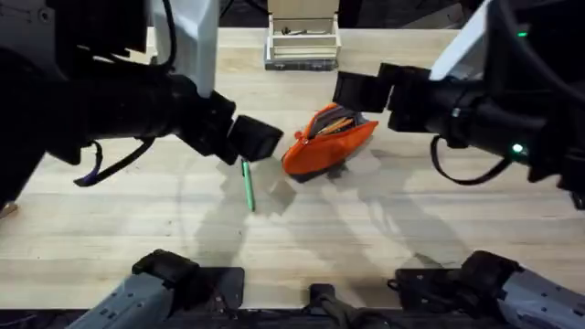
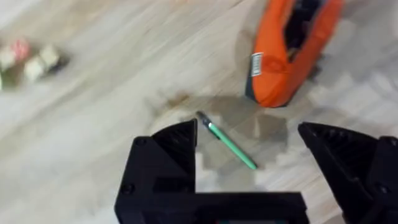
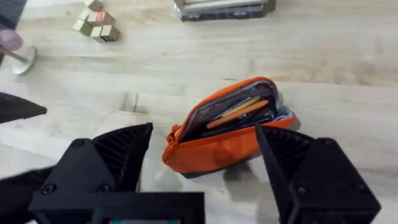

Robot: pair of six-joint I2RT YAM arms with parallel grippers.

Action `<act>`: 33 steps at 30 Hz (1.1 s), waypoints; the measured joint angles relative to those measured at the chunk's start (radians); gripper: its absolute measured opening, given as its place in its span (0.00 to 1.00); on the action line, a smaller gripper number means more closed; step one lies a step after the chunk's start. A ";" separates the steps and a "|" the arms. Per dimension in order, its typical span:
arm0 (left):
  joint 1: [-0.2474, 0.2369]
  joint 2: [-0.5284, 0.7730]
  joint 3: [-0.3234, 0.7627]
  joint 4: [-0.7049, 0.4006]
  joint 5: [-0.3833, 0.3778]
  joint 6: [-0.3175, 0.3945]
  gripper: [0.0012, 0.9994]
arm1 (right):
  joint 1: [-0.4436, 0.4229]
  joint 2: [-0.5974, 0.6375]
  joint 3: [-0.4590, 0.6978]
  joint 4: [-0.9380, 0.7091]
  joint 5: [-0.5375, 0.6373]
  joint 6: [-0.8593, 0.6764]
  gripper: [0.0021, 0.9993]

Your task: Unzip the bag, pick up the pens from the table one at a time and place them inside, then zip the bag closed.

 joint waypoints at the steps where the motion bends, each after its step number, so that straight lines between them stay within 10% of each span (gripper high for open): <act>1: 0.000 0.000 0.000 -0.004 -0.025 -0.042 0.99 | 0.000 -0.008 0.000 0.000 0.002 -0.005 1.00; 9: 0.000 0.000 0.000 -0.032 -0.127 -0.286 0.99 | 0.000 -0.023 0.000 -0.006 0.031 -0.023 1.00; 24: 0.000 0.000 0.000 -0.094 -0.140 -0.368 0.99 | 0.000 -0.023 0.000 -0.056 0.033 -0.046 1.00; 33: 0.000 0.005 0.000 -0.109 -0.195 -0.558 1.00 | 0.000 -0.045 0.000 -0.057 0.033 -0.059 1.00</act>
